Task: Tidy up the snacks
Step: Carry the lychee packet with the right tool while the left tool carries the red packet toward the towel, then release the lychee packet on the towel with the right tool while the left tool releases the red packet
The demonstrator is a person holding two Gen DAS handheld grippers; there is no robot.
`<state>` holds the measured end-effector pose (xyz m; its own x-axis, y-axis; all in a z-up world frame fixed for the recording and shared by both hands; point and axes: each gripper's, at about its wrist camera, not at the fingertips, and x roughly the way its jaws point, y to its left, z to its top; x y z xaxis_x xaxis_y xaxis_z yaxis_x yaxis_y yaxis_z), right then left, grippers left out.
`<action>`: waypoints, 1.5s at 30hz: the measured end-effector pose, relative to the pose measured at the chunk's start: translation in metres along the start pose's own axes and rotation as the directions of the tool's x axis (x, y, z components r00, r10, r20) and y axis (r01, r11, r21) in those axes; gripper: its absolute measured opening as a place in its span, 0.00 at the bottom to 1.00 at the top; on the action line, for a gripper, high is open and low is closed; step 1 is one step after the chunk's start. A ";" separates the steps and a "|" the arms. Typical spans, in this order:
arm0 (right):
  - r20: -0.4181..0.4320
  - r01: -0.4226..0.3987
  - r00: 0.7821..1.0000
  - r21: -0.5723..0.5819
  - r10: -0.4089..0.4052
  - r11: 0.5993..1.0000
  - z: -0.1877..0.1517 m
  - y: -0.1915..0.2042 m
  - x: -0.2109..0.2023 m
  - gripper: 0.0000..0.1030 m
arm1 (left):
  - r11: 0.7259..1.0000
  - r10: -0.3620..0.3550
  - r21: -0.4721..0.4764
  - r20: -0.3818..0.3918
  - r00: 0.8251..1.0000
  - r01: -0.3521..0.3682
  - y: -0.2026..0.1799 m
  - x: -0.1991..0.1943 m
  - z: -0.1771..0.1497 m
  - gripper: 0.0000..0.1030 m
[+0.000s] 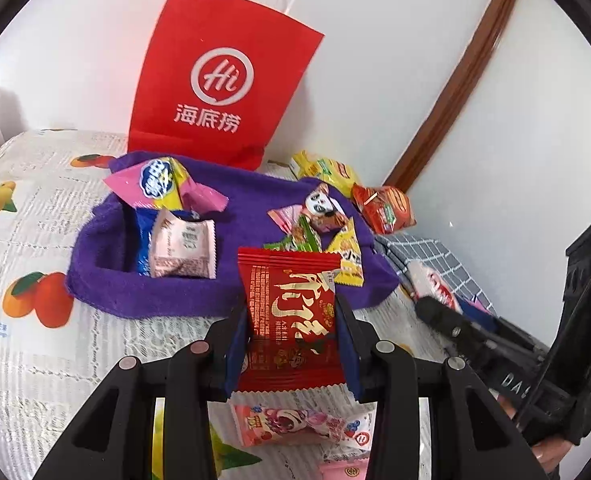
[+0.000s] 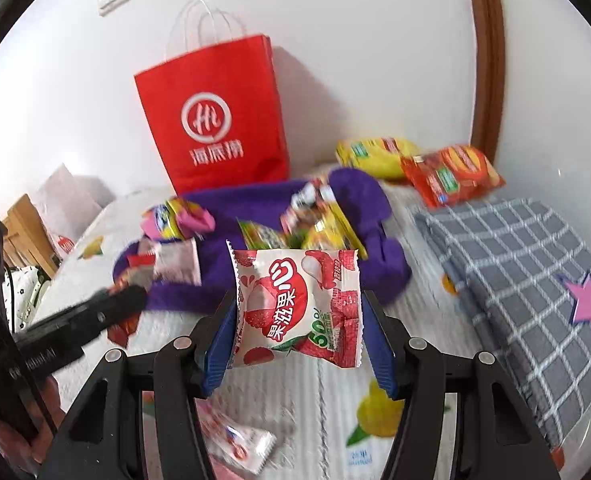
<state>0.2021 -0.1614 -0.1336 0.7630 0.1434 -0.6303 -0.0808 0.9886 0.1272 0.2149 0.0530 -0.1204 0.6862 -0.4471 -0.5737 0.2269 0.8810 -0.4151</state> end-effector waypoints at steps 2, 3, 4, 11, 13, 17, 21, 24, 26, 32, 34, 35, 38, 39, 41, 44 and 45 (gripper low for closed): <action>0.011 -0.005 1.000 -0.007 0.005 1.000 0.010 0.006 0.001 0.57 | 1.000 0.021 0.001 0.003 1.000 -0.021 0.002 -0.001 0.006 0.37; 0.017 -0.013 1.000 -0.006 0.013 1.000 0.015 0.008 0.002 0.57 | 1.000 0.030 -0.004 0.002 1.000 -0.030 0.004 -0.002 0.009 0.37; 0.027 -0.022 0.999 -0.006 0.022 1.000 0.021 0.012 0.003 0.57 | 0.999 0.032 -0.013 0.003 0.999 -0.032 0.007 -0.004 0.012 0.37; 0.078 -0.045 0.996 -0.042 0.048 0.998 0.056 0.031 0.017 0.57 | 0.997 0.080 -0.027 0.033 0.996 -0.079 0.018 -0.015 0.045 0.37; 0.088 -0.054 0.994 -0.047 0.058 0.997 0.065 0.035 0.023 0.57 | 0.995 0.100 -0.026 0.039 0.994 -0.099 0.019 -0.014 0.053 0.37; 0.107 -0.068 0.992 -0.047 0.073 0.997 0.081 0.040 0.040 0.57 | 0.991 0.124 -0.053 0.057 0.991 -0.121 0.026 -0.007 0.070 0.37; 0.128 -0.082 0.988 -0.045 0.087 0.996 0.086 0.039 0.057 0.57 | 0.987 0.131 -0.103 0.071 0.989 -0.123 0.035 0.003 0.083 0.37; 0.130 -0.107 0.986 -0.011 0.107 0.994 0.082 0.030 0.072 0.57 | 0.982 0.154 -0.126 0.099 0.983 -0.141 0.039 0.010 0.085 0.37; 0.112 -0.127 0.986 0.020 0.124 0.992 0.077 0.022 0.083 0.57 | 0.980 0.161 -0.139 0.109 0.981 -0.146 0.044 0.017 0.084 0.37; 0.054 -0.152 0.987 0.046 0.149 0.987 0.064 0.009 0.103 0.57 | 0.973 0.167 -0.174 0.094 0.981 -0.149 0.055 0.035 0.070 0.37; 0.046 -0.171 0.985 0.061 0.168 0.983 0.061 0.006 0.108 0.57 | 0.973 0.175 -0.170 0.093 0.980 -0.158 0.056 0.038 0.067 0.37; 0.042 -0.171 0.985 0.066 0.169 0.983 0.060 0.005 0.110 0.57 | 0.971 0.190 -0.165 0.097 0.977 -0.172 0.056 0.039 0.066 0.37; 0.024 -0.174 0.985 0.081 0.173 0.981 0.059 0.001 0.116 0.57 | 0.972 0.191 -0.155 0.099 0.977 -0.175 0.053 0.040 0.066 0.37; 0.021 -0.177 0.984 0.091 0.175 0.980 0.059 -0.001 0.117 0.57 | 0.973 0.191 -0.152 0.099 0.977 -0.175 0.053 0.041 0.066 0.37; 0.022 -0.173 0.985 0.100 0.172 0.980 0.060 -0.003 0.117 0.57 | 0.974 0.191 -0.144 0.096 0.977 -0.177 0.051 0.043 0.065 0.37; 0.026 -0.152 0.988 0.098 0.151 0.983 0.061 -0.005 0.117 0.57 | 0.975 0.174 -0.154 0.081 0.981 -0.161 0.053 0.046 0.065 0.37; 0.022 -0.157 0.988 0.100 0.156 0.982 0.061 -0.005 0.117 0.57 | 0.975 0.163 -0.162 0.076 0.984 -0.149 0.054 0.046 0.065 0.37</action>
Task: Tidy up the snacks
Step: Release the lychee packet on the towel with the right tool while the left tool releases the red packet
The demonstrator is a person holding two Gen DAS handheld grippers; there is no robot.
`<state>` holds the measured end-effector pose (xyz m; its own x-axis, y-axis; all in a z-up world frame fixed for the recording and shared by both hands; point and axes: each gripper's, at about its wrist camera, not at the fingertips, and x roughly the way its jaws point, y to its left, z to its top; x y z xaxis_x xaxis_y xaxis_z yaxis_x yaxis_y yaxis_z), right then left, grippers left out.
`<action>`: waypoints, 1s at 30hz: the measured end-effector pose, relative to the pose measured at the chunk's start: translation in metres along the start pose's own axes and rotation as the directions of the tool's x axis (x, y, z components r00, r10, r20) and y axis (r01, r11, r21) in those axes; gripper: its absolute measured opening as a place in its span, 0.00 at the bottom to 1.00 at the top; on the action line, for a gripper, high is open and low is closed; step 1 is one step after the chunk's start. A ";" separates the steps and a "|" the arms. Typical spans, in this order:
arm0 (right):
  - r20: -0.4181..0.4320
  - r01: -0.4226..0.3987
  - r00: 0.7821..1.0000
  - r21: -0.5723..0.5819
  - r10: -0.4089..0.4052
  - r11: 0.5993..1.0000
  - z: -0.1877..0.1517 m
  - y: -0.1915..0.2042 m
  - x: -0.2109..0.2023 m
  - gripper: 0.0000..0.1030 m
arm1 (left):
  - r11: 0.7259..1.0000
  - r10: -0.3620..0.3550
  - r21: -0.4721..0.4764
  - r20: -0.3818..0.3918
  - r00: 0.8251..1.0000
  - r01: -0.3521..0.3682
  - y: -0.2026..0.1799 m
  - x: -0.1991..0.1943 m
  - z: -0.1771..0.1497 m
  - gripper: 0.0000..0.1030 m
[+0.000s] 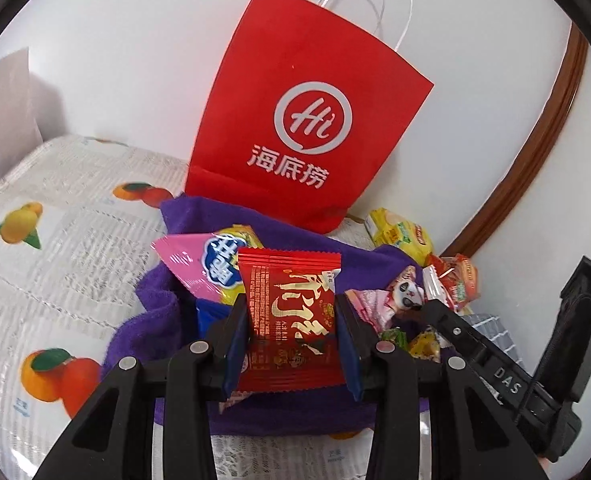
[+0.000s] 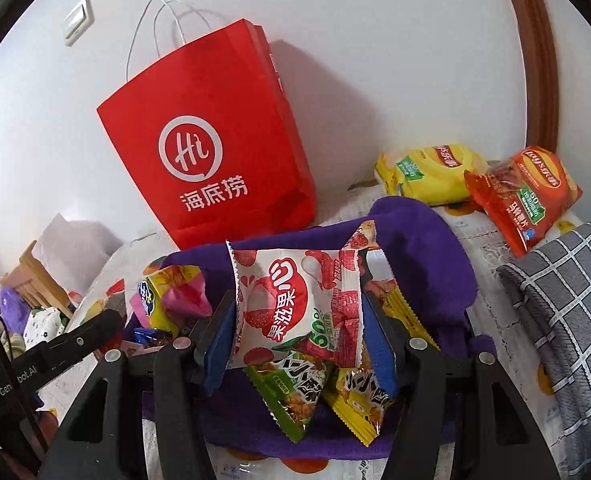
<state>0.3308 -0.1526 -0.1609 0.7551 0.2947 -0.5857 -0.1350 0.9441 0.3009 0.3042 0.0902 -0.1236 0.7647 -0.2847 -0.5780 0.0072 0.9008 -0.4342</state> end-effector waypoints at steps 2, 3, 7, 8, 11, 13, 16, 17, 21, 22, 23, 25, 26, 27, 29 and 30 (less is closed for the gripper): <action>-0.003 0.000 1.000 0.004 0.000 1.000 0.000 0.000 0.000 0.58 | 1.000 -0.019 -0.017 -0.012 1.000 0.018 0.002 0.002 0.000 0.37; -0.001 0.005 1.000 0.000 -0.005 1.000 0.000 0.000 0.000 0.58 | 1.000 -0.021 -0.023 -0.015 1.000 0.021 0.003 0.003 0.000 0.37; -0.009 0.058 0.998 -0.022 -0.059 0.998 -0.004 0.000 0.008 0.59 | 0.999 -0.028 -0.039 -0.031 0.999 0.027 0.007 0.007 -0.001 0.37; -0.019 0.058 0.998 -0.021 -0.059 0.998 -0.005 -0.001 0.011 0.59 | 0.998 -0.036 -0.048 -0.041 0.999 0.034 0.009 0.009 -0.002 0.37; -0.038 0.061 0.997 -0.023 -0.062 0.998 -0.009 -0.001 0.018 0.59 | 0.997 -0.055 -0.064 -0.058 0.997 0.052 0.010 0.012 -0.003 0.37; -0.045 0.067 0.997 -0.033 -0.069 0.997 -0.011 0.000 0.020 0.62 | 0.997 -0.062 -0.057 -0.061 0.996 0.059 0.009 0.013 -0.005 0.37; -0.039 0.072 0.997 -0.040 -0.073 0.997 -0.011 0.001 0.019 0.67 | 0.997 -0.070 -0.041 -0.068 0.995 0.068 0.005 0.014 -0.007 0.37; -0.033 0.069 0.997 -0.037 -0.070 0.997 -0.010 0.001 0.017 0.69 | 0.997 -0.075 -0.039 -0.070 0.995 0.073 0.005 0.015 -0.007 0.37; 0.001 0.056 0.998 -0.011 -0.056 0.998 -0.006 -0.002 0.007 0.77 | 0.996 -0.092 -0.020 -0.084 0.992 0.090 -0.002 0.019 -0.011 0.37; 0.010 0.051 0.999 -0.004 -0.051 0.999 -0.006 -0.002 0.005 0.78 | 0.995 -0.097 -0.010 -0.095 0.991 0.096 -0.004 0.022 -0.013 0.37; 0.015 0.043 0.999 0.003 -0.043 0.999 -0.004 -0.003 0.002 0.80 | 0.996 -0.090 -0.004 -0.104 0.991 0.090 -0.006 0.023 -0.015 0.37; 0.030 0.027 0.999 0.018 -0.028 0.999 -0.003 -0.004 -0.002 0.81 | 0.997 -0.071 0.010 -0.119 0.990 0.073 -0.009 0.029 -0.019 0.37; 0.033 0.022 0.999 0.022 -0.023 1.000 -0.002 -0.005 -0.004 0.81 | 0.998 -0.063 0.018 -0.127 0.990 0.066 -0.010 0.032 -0.021 0.37; 0.036 0.017 0.999 0.024 -0.018 1.000 -0.001 -0.005 -0.005 0.81 | 0.998 -0.053 0.024 -0.133 0.990 0.057 -0.011 0.034 -0.022 0.38; 0.045 0.010 0.999 0.034 -0.011 0.999 0.000 -0.006 -0.007 0.81 | 0.998 -0.043 0.037 -0.139 0.989 0.049 -0.012 0.038 -0.025 0.38; 0.048 0.006 0.999 0.038 -0.008 0.999 0.000 -0.007 -0.008 0.81 | 0.998 -0.041 0.040 -0.138 0.990 0.046 -0.013 0.039 -0.026 0.38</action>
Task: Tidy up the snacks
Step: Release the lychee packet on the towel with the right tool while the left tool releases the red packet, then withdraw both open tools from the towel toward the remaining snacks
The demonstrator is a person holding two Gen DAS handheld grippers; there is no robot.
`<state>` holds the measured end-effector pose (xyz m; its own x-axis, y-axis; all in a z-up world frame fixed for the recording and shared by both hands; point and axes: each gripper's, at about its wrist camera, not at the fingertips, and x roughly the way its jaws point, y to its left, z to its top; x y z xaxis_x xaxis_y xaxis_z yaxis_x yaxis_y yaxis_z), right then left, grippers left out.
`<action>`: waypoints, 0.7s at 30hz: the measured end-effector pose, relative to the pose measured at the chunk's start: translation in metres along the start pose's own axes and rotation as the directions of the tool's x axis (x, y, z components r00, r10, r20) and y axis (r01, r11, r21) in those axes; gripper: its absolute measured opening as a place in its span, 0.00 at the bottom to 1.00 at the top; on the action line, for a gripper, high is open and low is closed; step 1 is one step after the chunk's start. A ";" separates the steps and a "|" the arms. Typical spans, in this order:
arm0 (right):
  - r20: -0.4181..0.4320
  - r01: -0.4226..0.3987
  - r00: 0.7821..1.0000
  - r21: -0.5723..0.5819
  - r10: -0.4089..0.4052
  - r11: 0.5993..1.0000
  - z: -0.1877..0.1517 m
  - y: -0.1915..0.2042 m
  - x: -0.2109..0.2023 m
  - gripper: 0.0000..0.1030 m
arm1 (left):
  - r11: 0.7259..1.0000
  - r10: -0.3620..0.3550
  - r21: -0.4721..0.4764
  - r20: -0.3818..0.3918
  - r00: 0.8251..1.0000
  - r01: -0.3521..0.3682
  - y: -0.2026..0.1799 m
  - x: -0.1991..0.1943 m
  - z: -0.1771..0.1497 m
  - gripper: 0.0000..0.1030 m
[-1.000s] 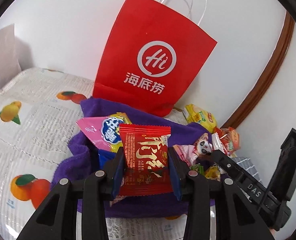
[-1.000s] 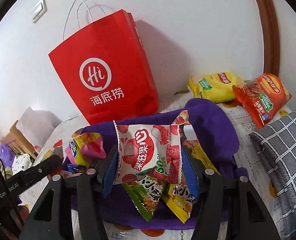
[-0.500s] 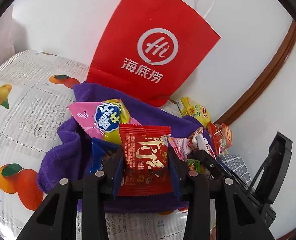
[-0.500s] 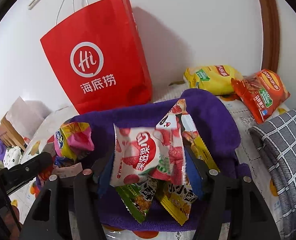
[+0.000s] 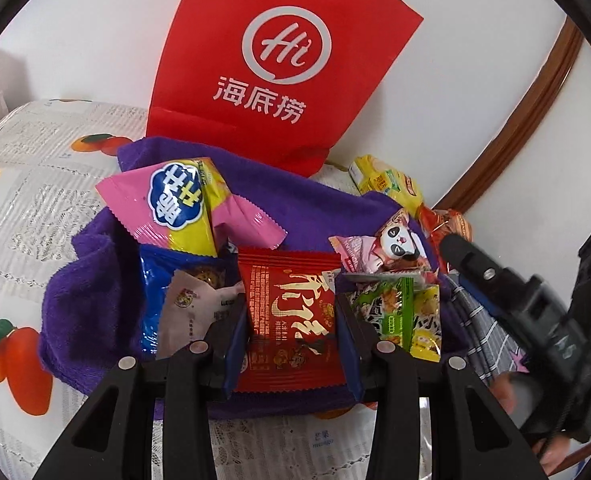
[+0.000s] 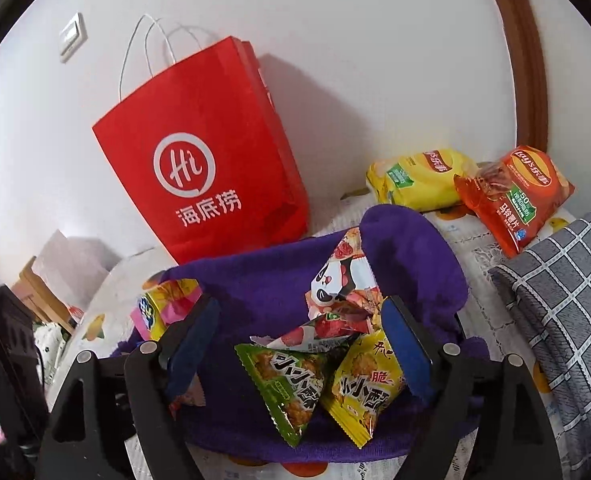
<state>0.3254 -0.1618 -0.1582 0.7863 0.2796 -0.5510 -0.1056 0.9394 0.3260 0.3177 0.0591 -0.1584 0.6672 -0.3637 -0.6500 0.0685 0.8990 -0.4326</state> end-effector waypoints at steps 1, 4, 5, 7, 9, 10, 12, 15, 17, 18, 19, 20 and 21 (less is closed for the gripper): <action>0.001 -0.001 1.000 0.001 0.001 1.000 0.000 0.000 -0.001 0.81 | 1.000 0.002 0.003 -0.001 1.000 -0.002 -0.001 0.001 -0.001 0.38; 0.012 0.002 1.000 0.005 -0.002 1.000 0.001 -0.001 -0.003 0.81 | 1.000 0.018 0.016 -0.020 1.000 -0.017 -0.004 0.005 -0.002 0.38; 0.017 0.000 1.000 0.007 0.000 1.000 0.002 -0.002 -0.005 0.81 | 0.999 0.028 0.026 -0.020 0.999 -0.027 -0.006 0.007 -0.003 0.38; 0.026 -0.007 1.000 0.011 0.007 1.000 0.003 -0.003 -0.008 0.81 | 0.999 0.038 0.035 -0.020 0.999 -0.037 -0.007 0.008 -0.004 0.39; 0.034 -0.012 0.999 0.016 0.011 1.000 0.003 -0.004 -0.010 0.81 | 0.999 0.037 0.034 -0.019 0.999 -0.036 -0.008 0.007 -0.004 0.41; 0.036 -0.014 0.999 0.018 0.014 1.000 0.003 -0.004 -0.011 0.81 | 0.999 0.032 0.032 -0.018 0.999 -0.031 -0.009 0.006 -0.003 0.48; 0.043 -0.016 0.999 0.022 0.015 1.000 0.003 -0.006 -0.012 0.81 | 0.999 0.015 0.037 -0.014 1.000 -0.015 -0.011 0.003 -0.002 0.60; 0.049 -0.017 0.999 0.020 0.016 1.000 0.001 -0.006 -0.014 0.81 | 0.998 0.032 0.046 0.037 0.999 -0.034 -0.014 -0.005 -0.003 0.68; 0.063 -0.020 0.998 0.022 0.019 1.000 0.000 -0.006 -0.018 0.81 | 0.999 0.025 0.042 0.044 0.999 -0.027 -0.013 -0.008 -0.001 0.68; 0.061 -0.025 0.998 0.020 0.024 0.999 -0.001 -0.005 -0.021 0.81 | 0.999 0.016 0.031 0.039 0.999 -0.017 -0.011 -0.008 0.000 0.68; 0.059 -0.036 0.998 0.019 0.035 0.999 -0.001 -0.005 -0.024 0.81 | 1.000 0.008 0.020 0.034 0.999 -0.008 -0.009 -0.008 0.000 0.68; 0.059 -0.050 0.997 0.020 0.049 0.999 -0.002 -0.005 -0.028 0.81 | 1.000 -0.003 0.006 0.030 1.000 0.003 -0.006 -0.008 0.002 0.68; 0.054 -0.068 0.996 0.020 0.066 0.998 -0.004 -0.005 -0.032 0.81 | 1.000 -0.014 -0.008 0.030 0.999 0.014 -0.003 -0.010 0.003 0.68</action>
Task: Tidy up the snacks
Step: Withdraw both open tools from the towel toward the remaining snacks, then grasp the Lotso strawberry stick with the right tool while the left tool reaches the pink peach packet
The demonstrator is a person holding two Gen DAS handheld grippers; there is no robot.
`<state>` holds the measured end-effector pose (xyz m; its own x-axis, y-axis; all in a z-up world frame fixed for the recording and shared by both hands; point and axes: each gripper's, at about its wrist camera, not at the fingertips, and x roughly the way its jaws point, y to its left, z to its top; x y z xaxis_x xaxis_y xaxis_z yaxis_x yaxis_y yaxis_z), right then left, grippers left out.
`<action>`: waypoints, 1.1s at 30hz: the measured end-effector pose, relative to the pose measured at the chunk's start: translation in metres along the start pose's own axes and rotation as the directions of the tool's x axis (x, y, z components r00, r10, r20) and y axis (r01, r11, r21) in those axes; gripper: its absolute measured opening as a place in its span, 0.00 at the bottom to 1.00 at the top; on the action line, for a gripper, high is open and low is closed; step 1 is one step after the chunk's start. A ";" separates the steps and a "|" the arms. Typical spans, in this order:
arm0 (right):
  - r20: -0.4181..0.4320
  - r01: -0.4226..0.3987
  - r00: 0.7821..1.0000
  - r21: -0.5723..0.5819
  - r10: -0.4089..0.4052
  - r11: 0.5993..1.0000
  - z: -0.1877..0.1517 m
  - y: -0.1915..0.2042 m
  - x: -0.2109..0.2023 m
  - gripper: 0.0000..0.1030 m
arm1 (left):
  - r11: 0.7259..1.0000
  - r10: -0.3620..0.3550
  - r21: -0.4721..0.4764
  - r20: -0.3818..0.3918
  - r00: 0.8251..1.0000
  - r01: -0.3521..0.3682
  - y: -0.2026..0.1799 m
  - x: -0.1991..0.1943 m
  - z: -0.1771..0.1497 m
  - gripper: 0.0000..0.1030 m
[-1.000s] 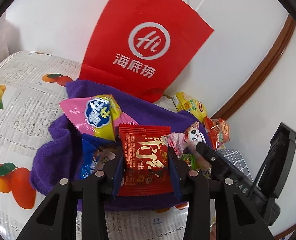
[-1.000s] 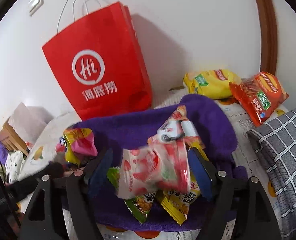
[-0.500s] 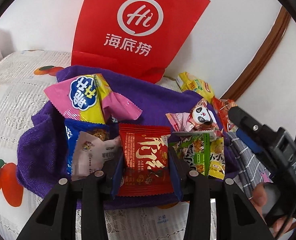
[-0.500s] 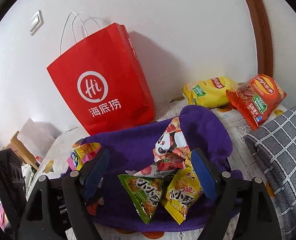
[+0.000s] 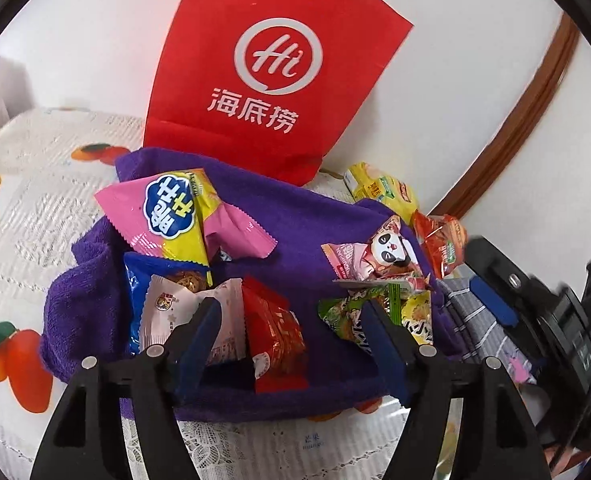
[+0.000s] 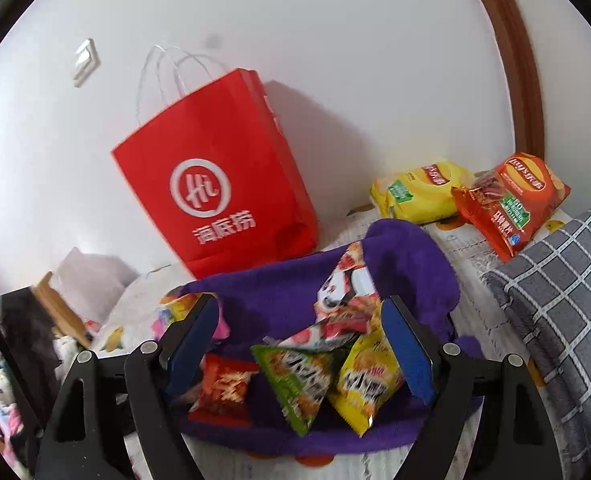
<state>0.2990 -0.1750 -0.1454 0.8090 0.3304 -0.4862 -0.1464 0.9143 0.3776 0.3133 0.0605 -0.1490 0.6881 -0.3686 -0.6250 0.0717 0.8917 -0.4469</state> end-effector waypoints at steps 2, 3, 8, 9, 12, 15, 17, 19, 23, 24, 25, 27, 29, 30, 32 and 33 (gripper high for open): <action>-0.043 -0.034 0.999 -0.009 0.033 0.999 -0.005 -0.001 -0.008 0.81 | 1.000 -0.012 -0.022 0.009 1.000 0.012 0.004 -0.003 0.003 0.68; -0.070 -0.035 0.997 -0.017 0.034 0.999 -0.009 -0.001 -0.013 0.81 | 0.999 -0.019 -0.030 0.013 1.000 0.019 0.006 -0.005 0.004 0.68; -0.186 -0.061 0.982 -0.102 0.041 0.993 -0.039 0.006 -0.042 0.71 | 0.997 -0.045 -0.063 0.036 0.998 0.047 0.010 -0.014 0.007 0.72; -0.207 -0.060 0.978 -0.127 0.033 0.990 -0.047 0.009 -0.048 0.67 | 0.997 -0.046 -0.065 0.039 0.998 0.048 0.010 -0.015 0.008 0.73; -0.259 -0.048 0.966 -0.187 -0.002 0.981 -0.069 0.016 -0.062 0.60 | 0.996 -0.056 -0.069 0.031 0.998 0.058 0.011 -0.015 0.009 0.73; -0.301 -0.072 0.954 -0.208 0.006 0.975 -0.088 0.024 -0.071 0.60 | 0.995 -0.052 -0.080 0.028 0.998 0.054 0.013 -0.018 0.010 0.73; -0.337 -0.092 0.941 -0.223 0.012 0.971 -0.100 0.031 -0.071 0.60 | 0.996 -0.048 -0.074 0.034 0.998 0.051 0.012 -0.023 0.010 0.73; -0.360 -0.109 0.933 -0.239 0.016 0.965 -0.110 0.038 -0.071 0.60 | 0.997 -0.041 -0.063 0.048 0.998 0.044 0.011 -0.029 0.009 0.73; -0.399 -0.142 0.917 -0.279 0.020 0.950 -0.127 0.055 -0.066 0.60 | 1.000 -0.005 -0.002 0.086 0.996 0.006 0.008 -0.044 0.000 0.73; -0.406 -0.143 0.914 -0.309 0.005 0.940 -0.132 0.060 -0.063 0.60 | 1.000 0.000 0.017 0.094 0.996 -0.002 0.009 -0.046 -0.003 0.73; -0.411 -0.134 0.911 -0.342 -0.019 0.930 -0.136 0.064 -0.060 0.60 | 0.999 0.011 0.033 0.100 0.995 -0.015 0.009 -0.049 -0.007 0.73; -0.418 -0.113 0.906 -0.397 -0.069 0.911 -0.145 0.070 -0.052 0.60 | 0.997 0.038 0.057 0.106 0.994 -0.044 0.013 -0.055 -0.016 0.73; -0.434 -0.101 0.893 -0.450 -0.118 0.887 -0.152 0.074 -0.041 0.60 | 0.997 0.045 0.059 0.110 0.993 -0.052 0.018 -0.060 -0.021 0.73; -0.435 -0.091 0.889 -0.470 -0.141 0.878 -0.155 0.075 -0.037 0.59 | 0.997 0.046 0.051 0.111 0.993 -0.052 0.022 -0.063 -0.023 0.73; -0.406 -0.080 0.901 -0.500 -0.152 0.862 -0.156 0.077 -0.034 0.58 | 0.999 0.042 0.025 0.112 0.993 -0.046 0.030 -0.068 -0.026 0.73; -0.403 -0.073 0.901 -0.503 -0.159 0.861 -0.156 0.078 -0.032 0.45 | 0.999 0.040 0.011 0.114 0.993 -0.041 0.034 -0.070 -0.027 0.73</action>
<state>0.1729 -0.0781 -0.2231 0.5231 0.2465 -0.8159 -0.4715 0.8811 -0.0361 0.2483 0.1099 -0.1379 0.7683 -0.3007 -0.5650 0.0515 0.9089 -0.4137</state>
